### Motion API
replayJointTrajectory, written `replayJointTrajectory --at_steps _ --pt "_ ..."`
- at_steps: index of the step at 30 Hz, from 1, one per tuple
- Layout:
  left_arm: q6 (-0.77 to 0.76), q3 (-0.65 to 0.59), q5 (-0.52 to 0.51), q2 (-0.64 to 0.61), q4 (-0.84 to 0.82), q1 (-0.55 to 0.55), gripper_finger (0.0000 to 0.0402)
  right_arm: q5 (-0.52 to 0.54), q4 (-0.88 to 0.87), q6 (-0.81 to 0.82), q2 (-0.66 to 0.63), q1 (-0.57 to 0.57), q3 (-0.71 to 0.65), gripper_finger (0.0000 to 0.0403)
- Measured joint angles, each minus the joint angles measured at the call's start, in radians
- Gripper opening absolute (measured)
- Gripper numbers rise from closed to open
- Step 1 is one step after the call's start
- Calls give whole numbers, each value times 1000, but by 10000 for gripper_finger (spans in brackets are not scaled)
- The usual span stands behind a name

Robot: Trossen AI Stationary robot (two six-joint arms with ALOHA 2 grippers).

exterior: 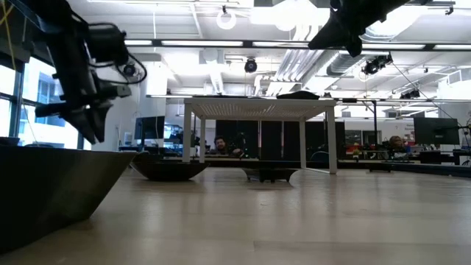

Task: Pick & Place Mini shaped plates
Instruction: Put the black square plate on the shelf

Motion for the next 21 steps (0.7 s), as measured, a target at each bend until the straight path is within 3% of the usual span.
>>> replayJointTrajectory --at_steps 4,11,16,21 --pt "159 0 58 52 37 129 138 0 0 -12 0 0 0 5" --pt "320 -28 215 163 137 296 144 9 0 -33 1 0 0 2" --pt "368 -52 280 214 191 340 128 11 0 -34 1 0 0 6" --pt "387 -69 312 225 224 339 84 40 0 -34 1 0 0 2"
